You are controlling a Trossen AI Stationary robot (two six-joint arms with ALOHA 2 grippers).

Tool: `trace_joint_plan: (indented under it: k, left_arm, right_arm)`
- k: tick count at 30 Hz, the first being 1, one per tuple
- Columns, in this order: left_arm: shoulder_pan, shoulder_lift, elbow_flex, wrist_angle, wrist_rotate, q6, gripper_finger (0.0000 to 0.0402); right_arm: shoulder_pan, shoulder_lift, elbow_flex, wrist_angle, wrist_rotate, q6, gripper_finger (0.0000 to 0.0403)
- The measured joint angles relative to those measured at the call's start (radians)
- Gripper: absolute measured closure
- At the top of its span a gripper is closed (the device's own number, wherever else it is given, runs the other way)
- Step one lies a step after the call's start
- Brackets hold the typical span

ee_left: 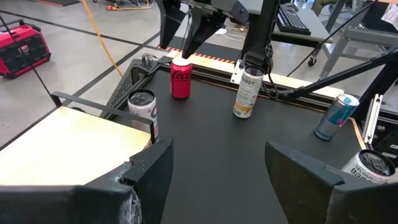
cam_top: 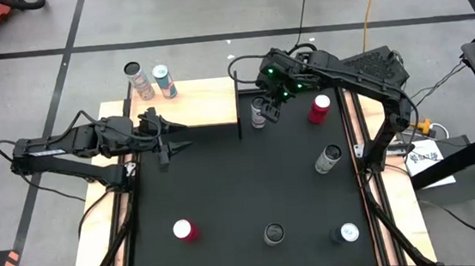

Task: Place canned beverage on shelf
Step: Put the top white pink soda can on the shelf

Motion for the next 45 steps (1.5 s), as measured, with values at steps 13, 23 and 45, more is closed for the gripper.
trace_joint_plan:
  k: [13, 23, 45]
  left_arm:
    - [0.0, 0.0, 0.0, 0.0, 0.0, -0.001, 0.0148]
    - [0.0, 0.0, 0.0, 0.0, 0.0, 0.0, 0.0148]
    - [0.0, 0.0, 0.0, 0.0, 0.0, 0.001, 0.0148]
  right_arm:
    - [0.0, 0.0, 0.0, 0.014, -0.009, 0.013, 0.0163]
    - [0.0, 0.0, 0.0, 0.024, -0.009, 0.002, 0.0163]
    - [-0.003, 0.0, 0.0, 0.038, 0.074, 0.0, 0.0163]
